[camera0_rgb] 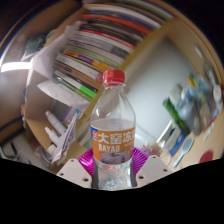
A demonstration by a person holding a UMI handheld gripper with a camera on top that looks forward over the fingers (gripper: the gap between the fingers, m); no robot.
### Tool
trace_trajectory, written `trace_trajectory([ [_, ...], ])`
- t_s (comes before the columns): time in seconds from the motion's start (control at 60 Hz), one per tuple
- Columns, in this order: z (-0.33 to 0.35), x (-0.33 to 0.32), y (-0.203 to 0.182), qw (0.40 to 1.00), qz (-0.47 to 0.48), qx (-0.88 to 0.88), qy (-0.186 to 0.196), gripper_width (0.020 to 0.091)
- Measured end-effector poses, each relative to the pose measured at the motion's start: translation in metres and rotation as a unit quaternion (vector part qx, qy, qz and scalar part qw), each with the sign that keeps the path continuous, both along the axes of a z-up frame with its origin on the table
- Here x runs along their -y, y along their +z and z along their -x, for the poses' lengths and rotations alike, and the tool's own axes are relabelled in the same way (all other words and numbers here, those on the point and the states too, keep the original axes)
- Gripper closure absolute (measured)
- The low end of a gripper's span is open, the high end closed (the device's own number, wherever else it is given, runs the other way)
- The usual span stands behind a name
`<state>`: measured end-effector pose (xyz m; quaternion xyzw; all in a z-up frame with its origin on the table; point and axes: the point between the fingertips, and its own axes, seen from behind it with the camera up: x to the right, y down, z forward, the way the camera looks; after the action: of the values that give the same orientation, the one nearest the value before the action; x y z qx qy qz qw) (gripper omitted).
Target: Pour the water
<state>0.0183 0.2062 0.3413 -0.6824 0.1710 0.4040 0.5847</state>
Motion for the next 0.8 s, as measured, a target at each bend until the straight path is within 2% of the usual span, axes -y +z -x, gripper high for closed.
trace_trajectory([
  [0.05,-0.037,-0.006,0.018,0.993,-0.043,0.099,-0.045,0.0655],
  [0.1,-0.082,-0.014,0.015,0.974,-0.067,0.196,-0.089,0.0657],
  [0.15,-0.122,-0.022,-0.003,0.951,-0.069,0.274,-0.125,0.0653],
  [0.183,-0.142,-0.029,-0.021,0.938,-0.067,0.310,-0.138,0.0622],
  [0.2,-0.150,-0.029,-0.032,0.932,-0.067,0.326,-0.141,0.0638],
  [0.233,-0.161,-0.035,-0.056,0.923,-0.064,0.352,-0.140,0.0613],
  [0.25,-0.167,-0.037,-0.068,0.919,-0.062,0.365,-0.137,0.0628],
  [0.35,-0.187,-0.042,-0.151,0.899,-0.029,0.422,-0.117,0.0606],
  [0.467,-0.190,-0.036,-0.211,0.897,-0.012,0.432,-0.097,0.0598],
  [0.633,-0.194,-0.030,-0.266,0.895,0.017,0.434,-0.097,0.0570],
  [0.667,-0.194,-0.031,-0.257,0.898,-0.011,0.426,-0.109,0.0582],
  [0.8,-0.199,-0.029,-0.257,0.906,-0.009,0.406,-0.123,0.0583],
])
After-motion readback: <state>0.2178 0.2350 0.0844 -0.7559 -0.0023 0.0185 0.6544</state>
